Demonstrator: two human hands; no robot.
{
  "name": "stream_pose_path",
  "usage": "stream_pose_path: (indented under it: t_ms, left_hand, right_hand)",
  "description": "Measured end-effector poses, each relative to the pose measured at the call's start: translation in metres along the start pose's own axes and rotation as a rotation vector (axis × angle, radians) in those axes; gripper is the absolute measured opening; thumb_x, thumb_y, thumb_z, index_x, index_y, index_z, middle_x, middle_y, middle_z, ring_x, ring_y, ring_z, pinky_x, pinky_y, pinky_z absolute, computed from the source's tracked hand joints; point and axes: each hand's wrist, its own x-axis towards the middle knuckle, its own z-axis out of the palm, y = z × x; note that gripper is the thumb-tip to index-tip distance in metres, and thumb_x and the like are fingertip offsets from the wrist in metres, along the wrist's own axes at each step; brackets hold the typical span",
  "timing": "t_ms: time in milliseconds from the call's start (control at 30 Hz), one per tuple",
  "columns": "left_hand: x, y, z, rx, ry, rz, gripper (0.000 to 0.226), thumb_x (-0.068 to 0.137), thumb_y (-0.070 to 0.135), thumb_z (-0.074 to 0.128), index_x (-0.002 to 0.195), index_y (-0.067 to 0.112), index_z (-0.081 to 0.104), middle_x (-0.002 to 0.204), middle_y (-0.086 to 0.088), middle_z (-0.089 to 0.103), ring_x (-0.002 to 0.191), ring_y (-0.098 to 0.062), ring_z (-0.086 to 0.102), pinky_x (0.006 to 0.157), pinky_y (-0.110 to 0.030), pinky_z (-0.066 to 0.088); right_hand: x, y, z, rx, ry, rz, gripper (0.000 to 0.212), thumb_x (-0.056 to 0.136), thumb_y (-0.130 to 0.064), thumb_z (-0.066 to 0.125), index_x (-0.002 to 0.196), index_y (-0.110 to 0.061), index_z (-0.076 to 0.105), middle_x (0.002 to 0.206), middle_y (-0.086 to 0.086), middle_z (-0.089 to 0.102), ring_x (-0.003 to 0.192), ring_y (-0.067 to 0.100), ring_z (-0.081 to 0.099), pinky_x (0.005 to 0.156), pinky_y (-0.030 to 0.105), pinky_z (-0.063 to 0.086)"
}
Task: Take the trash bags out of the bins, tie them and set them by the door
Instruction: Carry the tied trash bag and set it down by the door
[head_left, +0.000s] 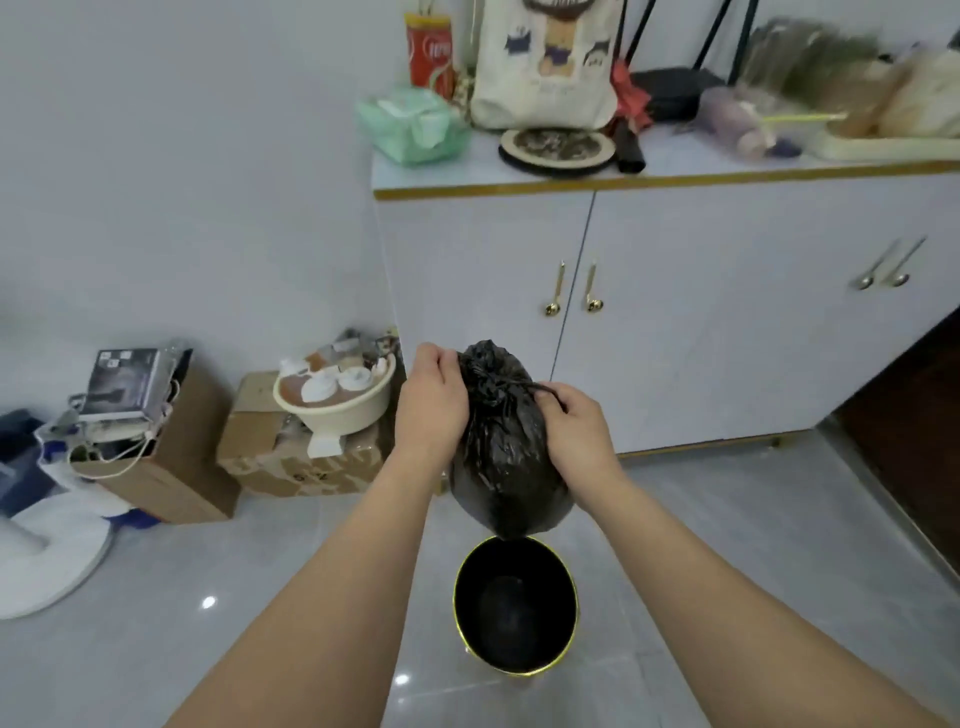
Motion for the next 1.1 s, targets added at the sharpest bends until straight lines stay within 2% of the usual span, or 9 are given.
stream_pose_path:
  t_ms: [133,233,300,400,700,800,900,1033,1100]
  left_hand:
    - [-0.004,0.174,-0.058,-0.041,0.02,0.097,0.026,0.103,0.032,0.034,0.095,0.012,0.048,0.077,0.005,0.053,0.07,-0.008,0.049,0.065,-0.034,0.033]
    - [-0.012,0.271,-0.095,-0.083,0.037,0.205,0.024,0.102,0.032,0.036,0.095,0.013,0.048,0.075,0.007,0.051,0.068,-0.004,0.047,0.058,-0.03,0.032]
    - [-0.016,0.309,-0.11,-0.113,0.047,0.271,0.022,0.102,0.031,0.038,0.094,0.013,0.048,0.074,0.007,0.051,0.067,-0.002,0.046,0.057,-0.021,0.033]
    - [-0.022,0.331,-0.118,-0.163,0.056,0.304,0.021,0.101,0.03,0.04,0.092,0.013,0.049,0.075,0.005,0.053,0.067,-0.007,0.048,0.059,-0.025,0.034]
    - [-0.071,0.362,-0.067,-0.241,-0.145,0.336,0.02,0.101,0.027,0.04,0.09,0.014,0.049,0.075,0.006,0.049,0.067,-0.008,0.045,0.061,-0.027,0.036]
    - [-0.105,0.382,-0.034,-0.379,-0.296,0.246,0.013,0.1,0.021,0.042,0.109,0.017,0.051,0.096,0.004,0.056,0.086,-0.008,0.053,0.077,-0.027,0.041]
    - [-0.144,0.4,0.008,-0.499,-0.426,0.161,0.022,0.097,0.018,0.049,0.118,0.022,0.047,0.12,0.002,0.055,0.108,-0.013,0.053,0.091,-0.028,0.039]
    - [-0.199,0.422,0.076,-0.445,-0.592,0.095,0.049,0.075,0.049,0.058,0.123,0.041,0.05,0.133,0.006,0.052,0.122,-0.018,0.051,0.104,-0.043,0.042]
    - [-0.237,0.437,0.114,-0.449,-0.716,0.072,0.051,0.082,0.046,0.057,0.131,0.033,0.05,0.135,0.003,0.053,0.12,-0.017,0.054,0.103,-0.04,0.044]
  right_hand:
    - [-0.014,-0.156,-0.084,0.013,0.04,-0.029,0.027,0.095,-0.028,0.05,0.095,-0.015,0.073,0.094,0.003,0.073,0.093,0.022,0.067,0.091,0.046,0.052]
    - [-0.029,-0.244,-0.125,0.027,0.081,-0.087,0.03,0.092,-0.032,0.05,0.083,-0.014,0.071,0.088,0.006,0.073,0.09,0.028,0.067,0.087,0.051,0.052]
    - [-0.037,-0.282,-0.143,0.056,0.118,-0.135,0.028,0.092,-0.032,0.05,0.08,-0.017,0.071,0.088,0.004,0.073,0.091,0.028,0.067,0.088,0.051,0.052]
    - [-0.05,-0.312,-0.16,0.096,0.2,-0.16,0.028,0.091,-0.033,0.05,0.086,-0.015,0.072,0.09,0.003,0.073,0.093,0.026,0.066,0.091,0.049,0.051]
    - [-0.098,-0.288,-0.225,0.181,0.391,-0.099,0.027,0.089,-0.034,0.053,0.086,-0.017,0.073,0.088,0.001,0.074,0.093,0.023,0.067,0.091,0.048,0.053]
    - [-0.121,-0.269,-0.27,0.226,0.494,-0.104,0.027,0.091,-0.033,0.051,0.084,-0.019,0.073,0.088,0.001,0.074,0.092,0.023,0.067,0.09,0.048,0.053]
    - [-0.147,-0.253,-0.325,0.224,0.622,-0.106,0.026,0.097,-0.025,0.048,0.092,-0.018,0.072,0.096,0.002,0.072,0.097,0.022,0.065,0.091,0.041,0.052]
    - [-0.183,-0.223,-0.411,0.21,0.727,-0.094,0.026,0.097,-0.027,0.048,0.093,-0.021,0.073,0.095,0.001,0.072,0.095,0.023,0.066,0.09,0.046,0.052]
    - [-0.204,-0.202,-0.456,0.184,0.784,-0.09,0.025,0.096,-0.027,0.048,0.092,-0.023,0.073,0.096,-0.003,0.072,0.095,0.019,0.066,0.091,0.045,0.052]
